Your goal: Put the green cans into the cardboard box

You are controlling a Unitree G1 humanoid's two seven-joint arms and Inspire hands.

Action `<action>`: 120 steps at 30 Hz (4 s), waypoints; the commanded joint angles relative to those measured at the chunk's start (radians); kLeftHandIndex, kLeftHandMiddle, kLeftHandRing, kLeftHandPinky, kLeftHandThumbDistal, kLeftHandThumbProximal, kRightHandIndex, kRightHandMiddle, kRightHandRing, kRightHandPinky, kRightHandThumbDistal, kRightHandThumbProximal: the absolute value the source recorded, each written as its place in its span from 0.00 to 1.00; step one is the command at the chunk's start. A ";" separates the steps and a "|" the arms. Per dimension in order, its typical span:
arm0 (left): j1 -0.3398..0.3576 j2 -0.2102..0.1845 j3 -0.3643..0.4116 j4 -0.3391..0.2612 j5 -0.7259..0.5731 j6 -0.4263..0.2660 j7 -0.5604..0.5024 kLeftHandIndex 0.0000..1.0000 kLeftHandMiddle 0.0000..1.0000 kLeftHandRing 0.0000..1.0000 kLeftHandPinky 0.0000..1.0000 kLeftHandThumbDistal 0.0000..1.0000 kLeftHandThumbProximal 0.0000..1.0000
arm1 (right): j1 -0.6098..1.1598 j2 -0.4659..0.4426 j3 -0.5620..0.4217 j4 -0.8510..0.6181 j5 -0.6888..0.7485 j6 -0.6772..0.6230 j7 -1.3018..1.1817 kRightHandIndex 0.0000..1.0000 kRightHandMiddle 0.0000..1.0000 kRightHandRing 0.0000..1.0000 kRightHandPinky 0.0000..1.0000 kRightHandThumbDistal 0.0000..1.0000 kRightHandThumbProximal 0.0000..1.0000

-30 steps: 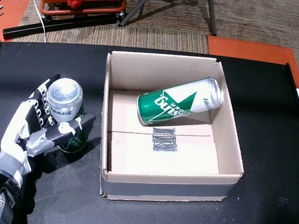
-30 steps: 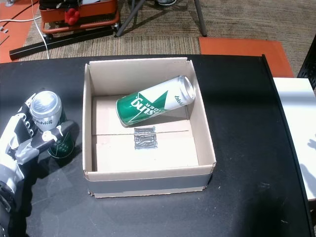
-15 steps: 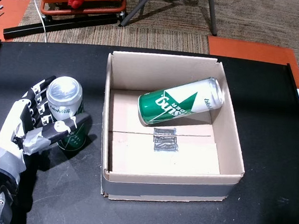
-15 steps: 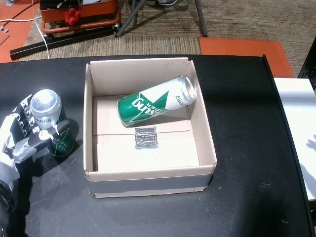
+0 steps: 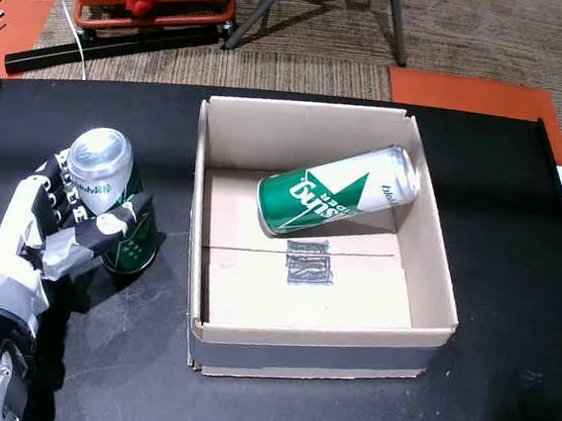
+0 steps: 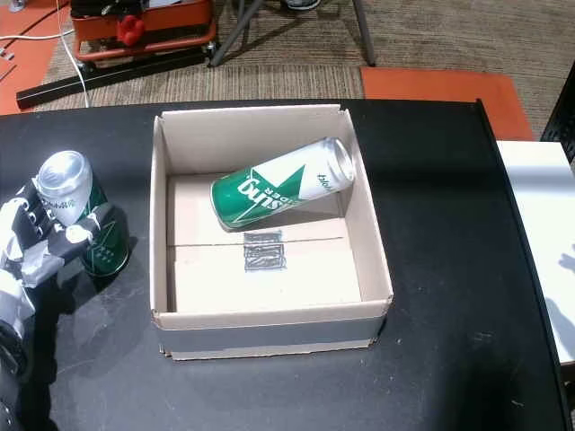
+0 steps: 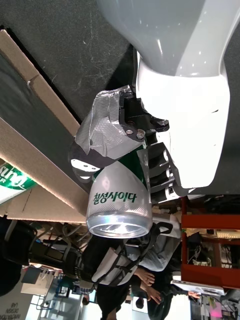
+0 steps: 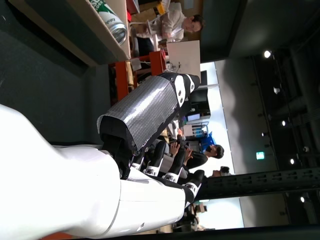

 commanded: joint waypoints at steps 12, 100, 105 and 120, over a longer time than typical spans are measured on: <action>0.006 0.001 0.018 0.008 -0.014 -0.015 -0.023 0.65 0.80 0.81 0.73 0.82 0.00 | 0.000 0.009 0.007 -0.001 0.009 -0.006 0.003 0.67 0.69 0.80 0.93 1.00 0.55; -0.002 0.020 -0.060 0.006 0.079 -0.064 0.246 0.20 0.41 0.55 0.43 0.44 0.00 | -0.013 0.014 0.022 0.006 0.000 -0.002 -0.028 0.66 0.68 0.79 0.91 1.00 0.56; -0.008 0.021 -0.071 0.002 0.081 -0.076 0.240 0.19 0.40 0.55 0.43 0.43 0.00 | -0.015 0.017 0.027 0.005 -0.004 -0.002 -0.038 0.67 0.68 0.80 0.91 1.00 0.54; -0.085 0.043 -0.080 -0.043 0.053 -0.290 0.046 0.17 0.34 0.57 0.47 0.32 0.00 | -0.024 0.043 0.030 0.008 -0.007 -0.019 -0.040 0.65 0.68 0.79 0.91 1.00 0.57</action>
